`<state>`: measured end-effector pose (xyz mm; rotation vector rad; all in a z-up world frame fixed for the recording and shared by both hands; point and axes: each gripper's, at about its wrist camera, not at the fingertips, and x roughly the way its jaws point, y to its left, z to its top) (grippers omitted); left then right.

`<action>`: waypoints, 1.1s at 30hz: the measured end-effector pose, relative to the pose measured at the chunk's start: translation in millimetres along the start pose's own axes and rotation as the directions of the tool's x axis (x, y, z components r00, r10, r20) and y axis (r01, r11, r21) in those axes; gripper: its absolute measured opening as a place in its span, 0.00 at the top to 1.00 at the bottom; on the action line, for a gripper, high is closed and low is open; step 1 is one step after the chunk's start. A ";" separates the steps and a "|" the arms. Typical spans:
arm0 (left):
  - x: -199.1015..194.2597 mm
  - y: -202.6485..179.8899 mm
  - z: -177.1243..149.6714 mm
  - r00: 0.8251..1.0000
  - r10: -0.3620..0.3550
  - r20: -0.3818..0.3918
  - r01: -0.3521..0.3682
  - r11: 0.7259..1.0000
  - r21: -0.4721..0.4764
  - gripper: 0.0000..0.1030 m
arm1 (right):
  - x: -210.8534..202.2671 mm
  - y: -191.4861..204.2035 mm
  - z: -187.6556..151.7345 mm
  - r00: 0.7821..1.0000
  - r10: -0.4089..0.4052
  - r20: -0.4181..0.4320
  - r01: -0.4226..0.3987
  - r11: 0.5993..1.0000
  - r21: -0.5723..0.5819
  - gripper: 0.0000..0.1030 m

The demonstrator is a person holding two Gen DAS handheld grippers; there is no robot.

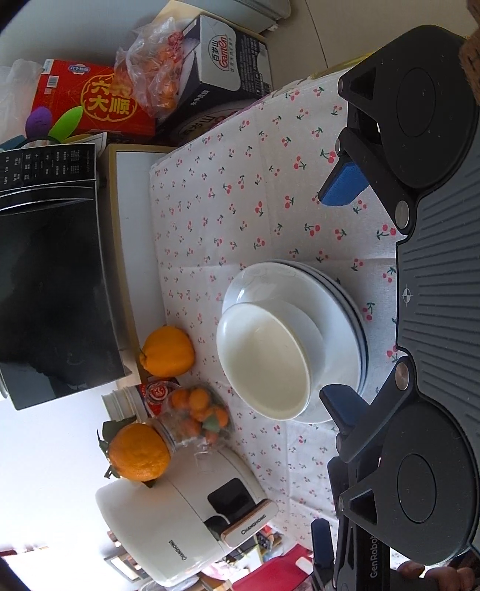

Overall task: Organize plates and bowls
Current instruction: 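Withdraw both tools back from the plate and bowl stack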

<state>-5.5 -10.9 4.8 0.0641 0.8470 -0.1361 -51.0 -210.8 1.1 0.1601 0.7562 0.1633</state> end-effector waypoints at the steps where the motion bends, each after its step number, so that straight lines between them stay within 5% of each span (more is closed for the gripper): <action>1: -0.1 0.1 0.0 1.000 0.006 -0.002 -0.006 1.000 -0.005 0.00 | -0.1 0.8 -0.2 1.000 0.003 -0.001 -0.003 1.000 -0.005 0.00; 33: 3.1 1.0 -1.4 0.997 0.051 -0.053 -0.053 0.998 -0.030 0.00 | 5.9 4.9 -4.6 1.000 -0.021 -0.007 0.021 0.999 -0.041 0.00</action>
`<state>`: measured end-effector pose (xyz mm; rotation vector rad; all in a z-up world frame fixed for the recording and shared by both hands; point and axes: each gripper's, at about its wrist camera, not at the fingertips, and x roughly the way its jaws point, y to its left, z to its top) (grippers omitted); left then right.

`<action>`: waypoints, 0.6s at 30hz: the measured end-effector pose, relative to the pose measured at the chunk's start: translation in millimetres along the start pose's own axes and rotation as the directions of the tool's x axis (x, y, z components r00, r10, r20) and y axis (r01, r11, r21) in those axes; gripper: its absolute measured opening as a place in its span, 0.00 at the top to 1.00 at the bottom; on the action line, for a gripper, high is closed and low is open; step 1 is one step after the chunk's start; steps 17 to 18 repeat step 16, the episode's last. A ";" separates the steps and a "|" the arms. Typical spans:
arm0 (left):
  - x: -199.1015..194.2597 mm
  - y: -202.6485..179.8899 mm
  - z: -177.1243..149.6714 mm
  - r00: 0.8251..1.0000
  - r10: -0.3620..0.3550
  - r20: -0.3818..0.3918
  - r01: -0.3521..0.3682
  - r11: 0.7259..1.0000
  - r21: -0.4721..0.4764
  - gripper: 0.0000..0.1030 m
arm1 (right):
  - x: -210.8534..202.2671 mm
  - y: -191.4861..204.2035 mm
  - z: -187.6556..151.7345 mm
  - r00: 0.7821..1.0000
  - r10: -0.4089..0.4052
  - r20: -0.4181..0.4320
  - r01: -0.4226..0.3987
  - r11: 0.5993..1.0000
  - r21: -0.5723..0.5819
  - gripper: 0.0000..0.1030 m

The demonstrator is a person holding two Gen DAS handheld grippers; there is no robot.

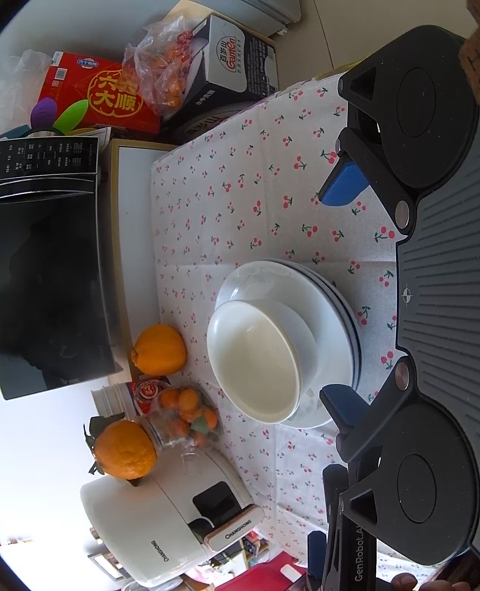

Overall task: Organize plates and bowls
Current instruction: 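Withdraw both tools back from the plate and bowl stack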

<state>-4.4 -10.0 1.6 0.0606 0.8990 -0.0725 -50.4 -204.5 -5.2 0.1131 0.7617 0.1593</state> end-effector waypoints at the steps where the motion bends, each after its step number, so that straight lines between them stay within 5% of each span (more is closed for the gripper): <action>1: 0.2 0.0 -0.1 1.000 0.000 -0.002 0.000 1.000 0.000 0.00 | 0.2 0.1 0.0 1.000 -0.001 0.000 0.001 1.000 -0.001 0.00; 18: 3.5 0.3 -1.2 1.000 -0.006 -0.024 0.007 1.000 0.004 0.00 | 4.3 -1.4 -0.5 1.000 -0.007 -0.007 0.007 1.000 -0.001 0.00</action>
